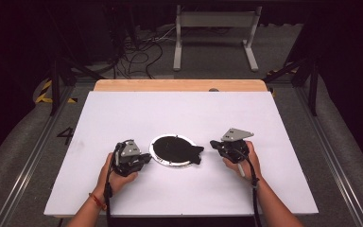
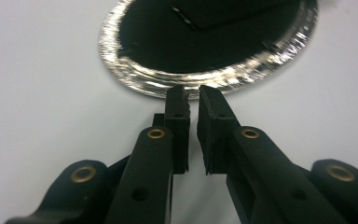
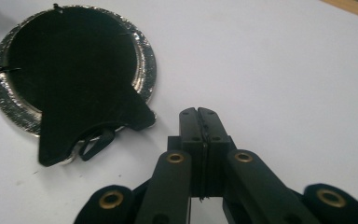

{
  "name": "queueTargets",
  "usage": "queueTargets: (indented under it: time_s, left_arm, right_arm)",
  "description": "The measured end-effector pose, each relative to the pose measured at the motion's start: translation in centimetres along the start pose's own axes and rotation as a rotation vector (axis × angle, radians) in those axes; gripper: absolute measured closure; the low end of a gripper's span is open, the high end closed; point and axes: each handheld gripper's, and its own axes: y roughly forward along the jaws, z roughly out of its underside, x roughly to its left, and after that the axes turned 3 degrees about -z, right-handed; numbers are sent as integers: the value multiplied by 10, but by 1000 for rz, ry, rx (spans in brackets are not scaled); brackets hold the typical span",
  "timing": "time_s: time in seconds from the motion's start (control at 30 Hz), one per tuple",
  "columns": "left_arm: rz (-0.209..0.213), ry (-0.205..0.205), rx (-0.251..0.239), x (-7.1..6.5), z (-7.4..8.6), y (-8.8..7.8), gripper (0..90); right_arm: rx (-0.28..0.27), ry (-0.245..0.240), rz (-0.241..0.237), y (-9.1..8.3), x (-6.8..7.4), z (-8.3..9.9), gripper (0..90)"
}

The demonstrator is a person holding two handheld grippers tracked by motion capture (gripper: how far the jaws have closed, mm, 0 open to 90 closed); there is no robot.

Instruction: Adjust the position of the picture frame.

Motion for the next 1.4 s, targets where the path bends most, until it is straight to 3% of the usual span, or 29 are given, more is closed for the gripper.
queueTargets:
  time_s: [0.2,0.33,0.5,0.63,0.87,1.03,1.4]
  left_arm:
    - [29,50,22,-22,-4,5,831]
    - [32,56,21,-30,-5,6,821]
    - [31,34,7,-28,-5,9,813]
    - [15,43,6,-29,-7,11,804]
    - [15,45,3,-27,-8,13,798]
    - [11,58,10,-26,-10,14,799]
    - [13,46,9,-18,-14,18,793]
  right_arm:
    - [7,-34,-21,18,1,-8,900]
    - [56,-86,-19,33,13,-10,900]
    - [52,-56,-41,34,10,-8,900]
    - [57,-56,-42,33,10,-8,900]
    - [60,-63,-93,30,12,-6,900]
    - [63,-70,-90,27,15,-4,900]
    - [84,-78,-97,20,19,1,900]
